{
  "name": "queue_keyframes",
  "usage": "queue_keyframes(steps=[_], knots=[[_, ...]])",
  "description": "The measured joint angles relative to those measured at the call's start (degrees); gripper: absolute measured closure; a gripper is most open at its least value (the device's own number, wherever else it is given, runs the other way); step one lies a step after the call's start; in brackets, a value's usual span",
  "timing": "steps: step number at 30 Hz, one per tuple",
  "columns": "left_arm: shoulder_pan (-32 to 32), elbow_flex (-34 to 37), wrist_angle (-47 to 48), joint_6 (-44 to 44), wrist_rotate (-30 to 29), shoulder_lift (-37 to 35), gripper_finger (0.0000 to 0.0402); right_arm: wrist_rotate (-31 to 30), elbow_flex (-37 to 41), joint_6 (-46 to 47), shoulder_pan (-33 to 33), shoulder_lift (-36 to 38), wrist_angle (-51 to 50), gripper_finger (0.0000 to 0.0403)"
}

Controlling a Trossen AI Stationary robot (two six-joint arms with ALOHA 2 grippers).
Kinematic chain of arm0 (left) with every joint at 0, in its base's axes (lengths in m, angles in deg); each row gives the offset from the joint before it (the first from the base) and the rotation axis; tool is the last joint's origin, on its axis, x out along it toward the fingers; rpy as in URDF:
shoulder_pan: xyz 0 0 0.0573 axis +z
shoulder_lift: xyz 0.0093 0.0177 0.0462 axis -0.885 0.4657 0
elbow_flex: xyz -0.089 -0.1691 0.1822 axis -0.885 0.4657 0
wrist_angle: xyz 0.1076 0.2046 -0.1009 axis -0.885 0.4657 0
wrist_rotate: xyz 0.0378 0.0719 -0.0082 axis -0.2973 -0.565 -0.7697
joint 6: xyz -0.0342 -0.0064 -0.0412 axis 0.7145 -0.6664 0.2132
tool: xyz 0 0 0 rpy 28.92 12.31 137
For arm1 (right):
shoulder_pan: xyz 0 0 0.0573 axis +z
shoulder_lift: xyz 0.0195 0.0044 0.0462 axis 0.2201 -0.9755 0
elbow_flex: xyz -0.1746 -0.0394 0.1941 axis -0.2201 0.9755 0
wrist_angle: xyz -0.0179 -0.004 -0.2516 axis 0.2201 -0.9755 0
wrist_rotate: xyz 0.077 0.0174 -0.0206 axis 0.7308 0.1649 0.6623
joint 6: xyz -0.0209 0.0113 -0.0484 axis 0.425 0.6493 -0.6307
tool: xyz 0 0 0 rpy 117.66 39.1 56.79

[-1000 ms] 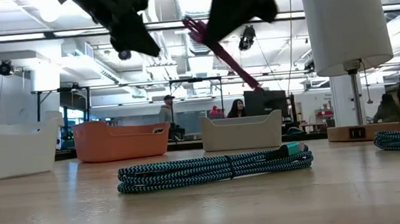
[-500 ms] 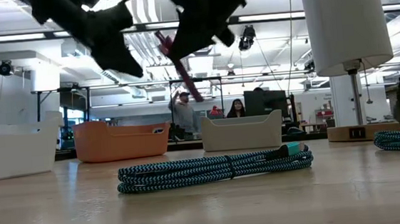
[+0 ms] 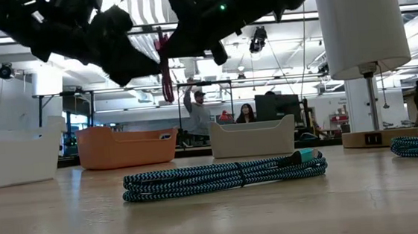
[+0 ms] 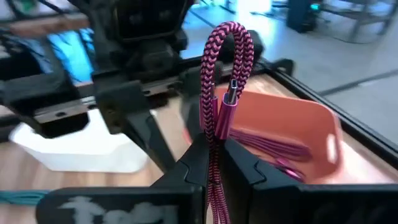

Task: Pick & Place USB Port
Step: Put the pink USB cable into the orange bin

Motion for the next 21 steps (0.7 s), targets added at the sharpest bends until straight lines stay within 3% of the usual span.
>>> queue_keyframes(steps=[4, 21], knots=[[0.0, 1.2, -6.7, 2.7, 0.0, 0.0, 0.0296, 1.6, 1.1, -0.3, -0.8, 0.0, 1.7, 0.0381], [0.0, 1.3, -7.2, 4.0, -0.2, 0.0, 0.0296, 3.9, -0.6, -1.8, -1.0, 0.0, 3.0, 0.0380]])
